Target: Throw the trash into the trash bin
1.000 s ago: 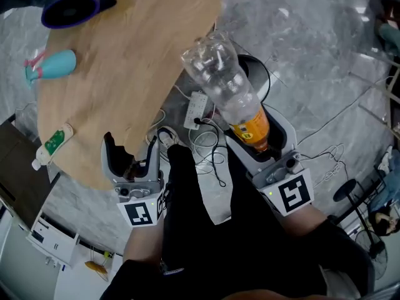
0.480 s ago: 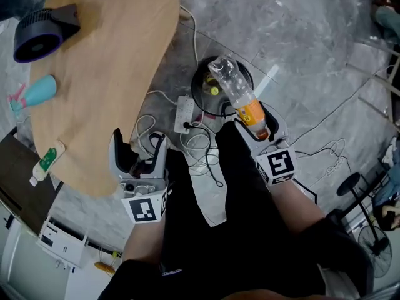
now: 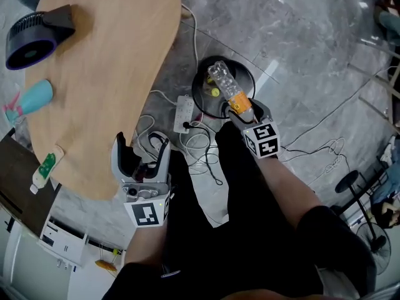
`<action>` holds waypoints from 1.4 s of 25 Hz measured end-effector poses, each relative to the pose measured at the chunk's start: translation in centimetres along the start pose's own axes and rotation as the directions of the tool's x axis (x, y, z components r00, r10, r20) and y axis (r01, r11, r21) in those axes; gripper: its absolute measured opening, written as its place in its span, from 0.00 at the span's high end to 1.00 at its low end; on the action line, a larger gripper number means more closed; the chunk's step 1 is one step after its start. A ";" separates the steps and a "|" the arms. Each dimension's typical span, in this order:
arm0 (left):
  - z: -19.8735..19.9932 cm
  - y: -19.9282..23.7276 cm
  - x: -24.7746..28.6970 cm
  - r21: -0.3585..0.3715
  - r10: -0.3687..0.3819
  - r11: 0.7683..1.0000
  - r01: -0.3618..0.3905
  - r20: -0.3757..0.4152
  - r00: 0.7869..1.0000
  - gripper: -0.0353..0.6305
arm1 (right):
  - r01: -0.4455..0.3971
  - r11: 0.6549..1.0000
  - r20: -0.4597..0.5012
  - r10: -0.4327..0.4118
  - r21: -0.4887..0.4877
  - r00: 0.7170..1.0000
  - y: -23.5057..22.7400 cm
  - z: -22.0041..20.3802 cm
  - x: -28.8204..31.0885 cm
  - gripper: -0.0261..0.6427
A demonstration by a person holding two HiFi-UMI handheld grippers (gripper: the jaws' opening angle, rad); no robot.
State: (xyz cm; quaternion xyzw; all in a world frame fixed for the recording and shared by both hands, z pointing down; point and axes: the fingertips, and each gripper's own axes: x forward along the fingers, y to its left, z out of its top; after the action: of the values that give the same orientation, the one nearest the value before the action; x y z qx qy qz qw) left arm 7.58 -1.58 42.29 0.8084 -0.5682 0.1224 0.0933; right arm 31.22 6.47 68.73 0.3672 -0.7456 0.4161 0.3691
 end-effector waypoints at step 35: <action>-2.5 7.6 -6.6 -0.084 0.088 0.992 -0.090 -0.033 0.996 0.35 | 0.105 0.965 -0.443 -0.206 -0.242 0.873 -3.3 0.7 13.0 0.17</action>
State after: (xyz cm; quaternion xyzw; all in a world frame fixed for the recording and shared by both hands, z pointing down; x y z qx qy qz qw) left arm -1.94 2.53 42.71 0.7756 -0.6069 0.1138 0.1307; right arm 27.90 1.52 80.73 0.2750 -0.6432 0.3793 0.6056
